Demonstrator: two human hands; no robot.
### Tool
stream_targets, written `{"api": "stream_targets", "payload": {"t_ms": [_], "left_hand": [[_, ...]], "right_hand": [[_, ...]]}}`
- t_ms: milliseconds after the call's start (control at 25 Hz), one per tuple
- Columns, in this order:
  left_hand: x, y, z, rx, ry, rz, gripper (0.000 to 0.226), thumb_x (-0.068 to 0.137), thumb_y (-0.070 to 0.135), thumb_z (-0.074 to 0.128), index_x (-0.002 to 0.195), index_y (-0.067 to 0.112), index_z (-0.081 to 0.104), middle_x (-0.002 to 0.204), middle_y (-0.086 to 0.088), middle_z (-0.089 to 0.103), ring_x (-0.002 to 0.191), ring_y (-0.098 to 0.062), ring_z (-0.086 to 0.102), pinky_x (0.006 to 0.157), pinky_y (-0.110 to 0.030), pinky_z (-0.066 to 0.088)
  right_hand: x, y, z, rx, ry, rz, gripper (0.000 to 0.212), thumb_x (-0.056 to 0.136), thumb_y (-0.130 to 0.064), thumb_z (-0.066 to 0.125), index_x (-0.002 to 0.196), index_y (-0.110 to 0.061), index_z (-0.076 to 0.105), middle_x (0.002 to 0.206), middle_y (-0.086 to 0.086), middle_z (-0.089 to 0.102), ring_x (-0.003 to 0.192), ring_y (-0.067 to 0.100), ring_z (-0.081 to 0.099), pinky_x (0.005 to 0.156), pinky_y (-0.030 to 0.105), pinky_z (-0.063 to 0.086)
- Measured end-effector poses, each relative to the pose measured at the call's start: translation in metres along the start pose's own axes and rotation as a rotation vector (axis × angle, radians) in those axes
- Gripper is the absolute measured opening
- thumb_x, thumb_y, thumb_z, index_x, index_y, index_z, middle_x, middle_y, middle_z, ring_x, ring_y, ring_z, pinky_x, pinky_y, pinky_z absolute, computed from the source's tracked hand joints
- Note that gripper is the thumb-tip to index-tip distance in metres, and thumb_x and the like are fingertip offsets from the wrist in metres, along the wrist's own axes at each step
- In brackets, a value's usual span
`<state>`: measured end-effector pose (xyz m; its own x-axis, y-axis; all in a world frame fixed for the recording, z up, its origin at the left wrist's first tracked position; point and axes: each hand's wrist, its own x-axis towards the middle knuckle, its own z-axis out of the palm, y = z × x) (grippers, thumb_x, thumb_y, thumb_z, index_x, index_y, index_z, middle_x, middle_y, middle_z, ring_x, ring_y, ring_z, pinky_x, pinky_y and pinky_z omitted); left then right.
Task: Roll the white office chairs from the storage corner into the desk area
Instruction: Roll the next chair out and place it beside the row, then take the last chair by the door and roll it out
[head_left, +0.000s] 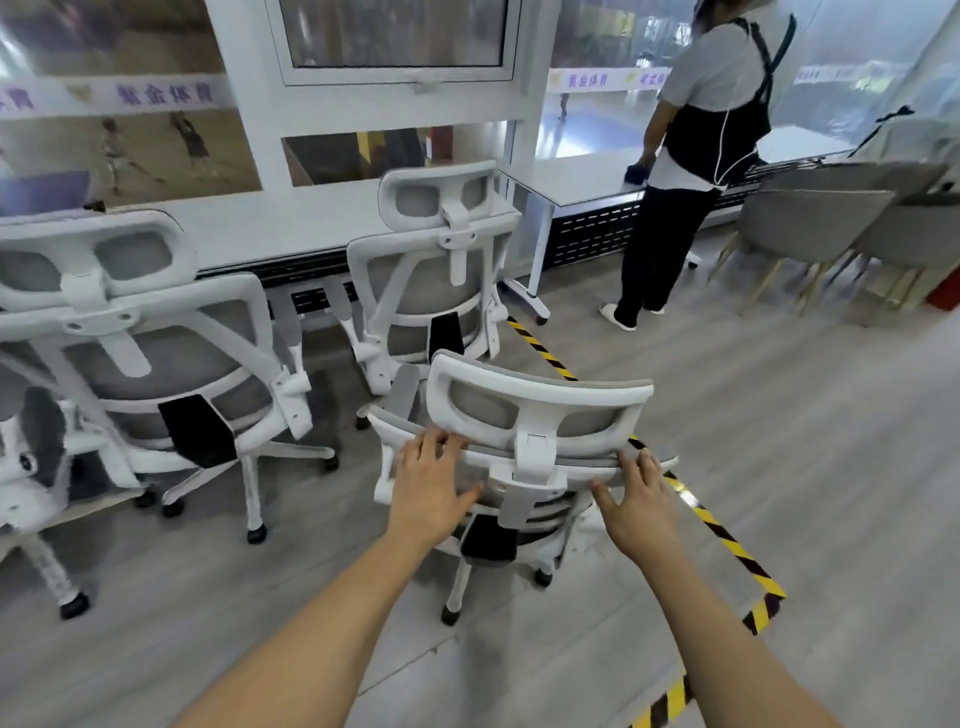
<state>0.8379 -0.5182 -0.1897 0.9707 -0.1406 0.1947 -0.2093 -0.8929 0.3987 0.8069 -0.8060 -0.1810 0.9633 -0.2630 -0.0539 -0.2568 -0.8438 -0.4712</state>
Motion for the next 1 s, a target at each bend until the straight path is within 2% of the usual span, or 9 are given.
{"api": "stream_targets", "payload": {"t_ms": [120, 240, 320, 400, 440, 600, 680, 800, 1000], "left_hand": [[0.022, 0.026, 0.015, 0.035, -0.028, -0.039, 0.061, 0.079, 0.047, 0.06, 0.136, 0.029, 0.047, 0.136, -0.004, 0.045, 0.132, -0.031, 0.038, 0.111, -0.048, 0.035], [0.019, 0.054, 0.026, 0.049, -0.081, -0.076, 0.071, 0.08, 0.036, 0.062, 0.146, 0.03, 0.036, 0.15, -0.006, 0.037, 0.144, -0.032, 0.025, 0.116, -0.052, 0.03], [0.016, 0.073, 0.026, 0.087, -0.121, -0.146, 0.077, 0.084, 0.035, 0.061, 0.152, 0.033, 0.025, 0.158, -0.005, 0.027, 0.149, -0.033, 0.017, 0.119, -0.052, 0.024], [0.013, 0.092, 0.019, 0.07, -0.153, -0.256, 0.074, 0.089, 0.035, 0.057, 0.154, 0.034, 0.022, 0.163, -0.002, 0.02, 0.15, -0.032, 0.015, 0.119, -0.052, 0.024], [0.009, 0.104, 0.013, 0.051, -0.145, -0.31, 0.069, 0.092, 0.035, 0.055, 0.153, 0.033, 0.025, 0.163, -0.001, 0.021, 0.149, -0.03, 0.018, 0.117, -0.051, 0.027], [-0.034, 0.134, -0.019, 0.018, 0.037, -0.387, 0.047, 0.093, 0.035, 0.054, 0.139, 0.031, 0.046, 0.15, 0.005, 0.041, 0.137, -0.025, 0.035, 0.107, -0.045, 0.036], [-0.068, 0.136, -0.04, 0.068, 0.135, -0.418, 0.04, 0.092, 0.035, 0.055, 0.132, 0.03, 0.05, 0.139, 0.007, 0.048, 0.127, -0.022, 0.043, 0.101, -0.041, 0.04], [-0.136, 0.127, -0.079, 0.112, 0.3, -0.541, 0.034, 0.093, 0.034, 0.056, 0.127, 0.029, 0.054, 0.13, 0.008, 0.052, 0.116, -0.02, 0.046, 0.095, -0.037, 0.04], [-0.283, 0.1, -0.145, 0.127, 0.542, -0.75, 0.032, 0.09, 0.034, 0.054, 0.121, 0.028, 0.059, 0.123, 0.008, 0.056, 0.111, -0.02, 0.05, 0.094, -0.035, 0.039]], "right_hand": [[0.042, 0.021, -0.02, -0.008, -0.063, -0.023, 0.068, 0.1, -0.056, 0.044, 0.158, -0.024, 0.026, 0.169, 0.008, 0.01, 0.156, 0.023, 0.003, 0.126, 0.043, 0.012], [0.068, 0.044, -0.033, -0.05, -0.088, -0.077, 0.068, 0.1, -0.056, 0.043, 0.158, -0.023, 0.026, 0.168, 0.008, 0.013, 0.156, 0.023, 0.006, 0.126, 0.041, 0.014], [0.08, 0.057, -0.042, -0.056, -0.064, -0.169, 0.06, 0.101, -0.048, 0.048, 0.152, -0.018, 0.039, 0.162, 0.012, 0.031, 0.151, 0.029, 0.021, 0.123, 0.044, 0.023], [0.082, 0.056, -0.052, -0.002, 0.011, -0.267, 0.045, 0.098, -0.036, 0.055, 0.138, -0.014, 0.053, 0.142, 0.013, 0.055, 0.133, 0.034, 0.045, 0.109, 0.047, 0.039], [0.079, 0.051, -0.057, 0.035, 0.054, -0.318, 0.04, 0.097, -0.031, 0.057, 0.133, -0.013, 0.057, 0.132, 0.011, 0.061, 0.124, 0.033, 0.051, 0.101, 0.047, 0.044], [0.048, 0.003, -0.059, 0.187, 0.107, -0.609, 0.034, 0.095, -0.028, 0.054, 0.126, -0.016, 0.061, 0.119, 0.005, 0.065, 0.109, 0.028, 0.055, 0.094, 0.046, 0.047], [0.028, -0.029, -0.05, 0.229, 0.053, -0.748, 0.036, 0.094, -0.031, 0.05, 0.125, -0.015, 0.061, 0.117, 0.005, 0.065, 0.107, 0.028, 0.056, 0.092, 0.044, 0.047], [-0.023, -0.083, -0.03, 0.299, -0.096, -0.928, 0.033, 0.092, -0.022, 0.061, 0.125, -0.017, 0.06, 0.117, 0.003, 0.064, 0.107, 0.025, 0.057, 0.095, 0.04, 0.043], [-0.159, -0.172, 0.004, 0.395, -0.27, -1.21, 0.032, 0.093, -0.02, 0.061, 0.125, -0.02, 0.06, 0.12, -0.001, 0.063, 0.111, 0.021, 0.056, 0.096, 0.035, 0.04]]}}
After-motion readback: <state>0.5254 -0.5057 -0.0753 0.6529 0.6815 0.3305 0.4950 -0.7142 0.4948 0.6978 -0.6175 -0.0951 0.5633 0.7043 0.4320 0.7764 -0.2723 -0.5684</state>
